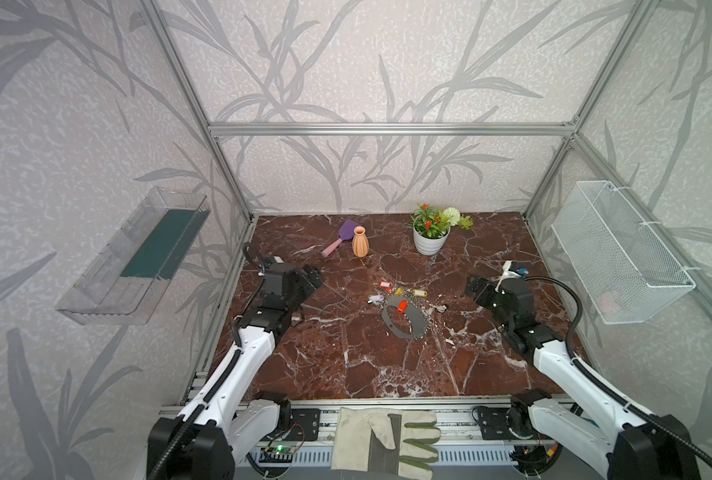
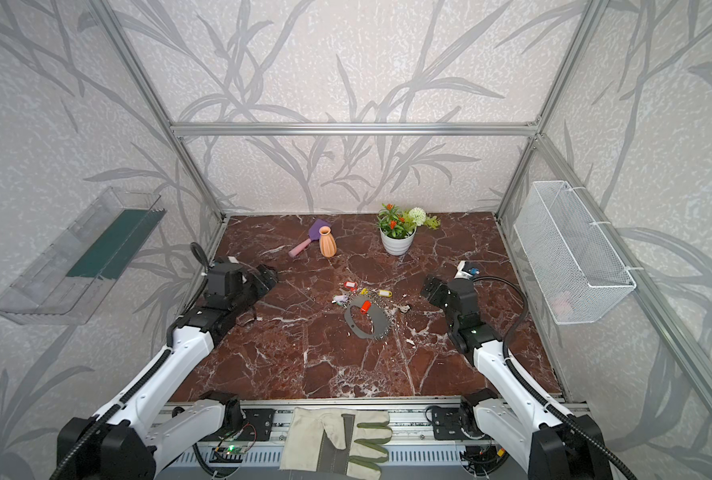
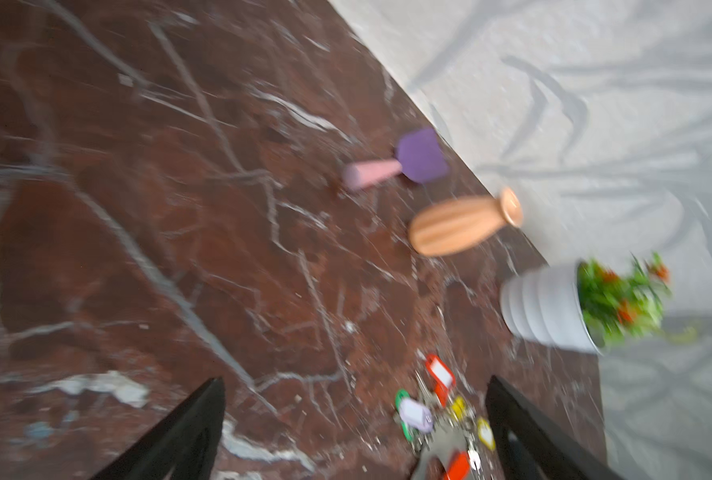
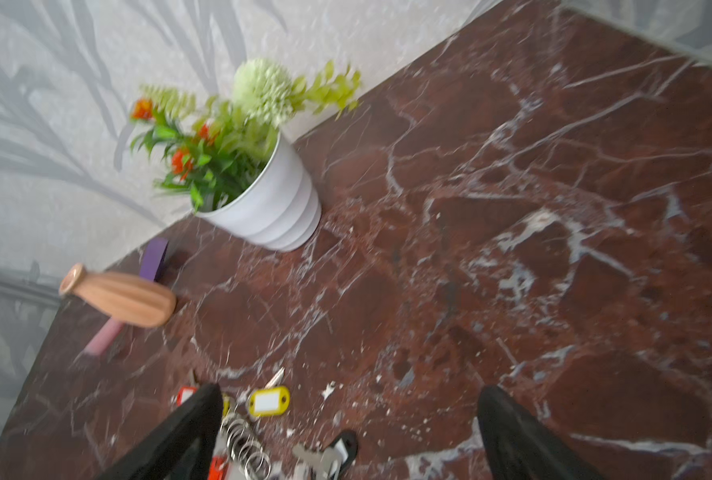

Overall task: Put the keys on the keyring
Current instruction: 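Move the right gripper to the steel keyring plate while the left arm approaches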

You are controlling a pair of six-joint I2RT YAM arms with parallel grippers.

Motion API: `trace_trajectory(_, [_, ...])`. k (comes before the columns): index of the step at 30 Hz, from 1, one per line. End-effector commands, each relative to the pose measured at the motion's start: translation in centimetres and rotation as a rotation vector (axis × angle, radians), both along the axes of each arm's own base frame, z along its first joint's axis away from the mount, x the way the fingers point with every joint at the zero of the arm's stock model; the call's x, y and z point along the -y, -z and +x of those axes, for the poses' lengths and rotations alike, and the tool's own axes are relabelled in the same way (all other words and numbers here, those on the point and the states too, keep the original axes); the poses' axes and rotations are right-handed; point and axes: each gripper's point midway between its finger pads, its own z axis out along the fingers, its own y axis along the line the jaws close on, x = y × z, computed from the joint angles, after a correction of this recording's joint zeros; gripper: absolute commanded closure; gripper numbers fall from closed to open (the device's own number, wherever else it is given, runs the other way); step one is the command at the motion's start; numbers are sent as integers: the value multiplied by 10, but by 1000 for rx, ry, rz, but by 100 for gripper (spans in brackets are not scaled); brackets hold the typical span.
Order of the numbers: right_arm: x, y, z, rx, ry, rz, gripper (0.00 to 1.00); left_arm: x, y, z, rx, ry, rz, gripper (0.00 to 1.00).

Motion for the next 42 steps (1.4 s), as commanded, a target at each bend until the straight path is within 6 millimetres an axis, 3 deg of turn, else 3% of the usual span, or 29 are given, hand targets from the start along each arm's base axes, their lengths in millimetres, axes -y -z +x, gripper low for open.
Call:
trace_trajectory(1, [-31, 11, -17, -114, -170, -88, 13, 55, -6, -22, 42, 253, 16, 4])
trace_trajectory(4, [-59, 23, -21, -187, -319, -119, 19, 85, -3, -41, 65, 385, 15, 10])
trace_trajectory(9, [-99, 49, -17, -321, -505, -141, 25, 103, 0, -69, 242, 439, 63, 11])
trace_trajectory(14, [-139, 67, -3, -415, -664, -89, 33, 96, -3, -81, 335, 416, 71, 8])
trace_trajectory(20, [-160, 91, 12, -486, -739, -58, 41, 92, -7, -80, 348, 375, 49, 7])
trace_trajectory(29, [-171, 119, 13, -547, -772, 140, 41, 86, -2, -76, 332, 340, 81, 7])
trace_trajectory(37, [-159, 128, 11, -562, -733, 155, 41, 86, 1, -74, 324, 334, 86, 8])
trace_trajectory(42, [-148, 129, 23, -539, -686, 148, 39, 83, 2, -74, 323, 316, 80, 8])
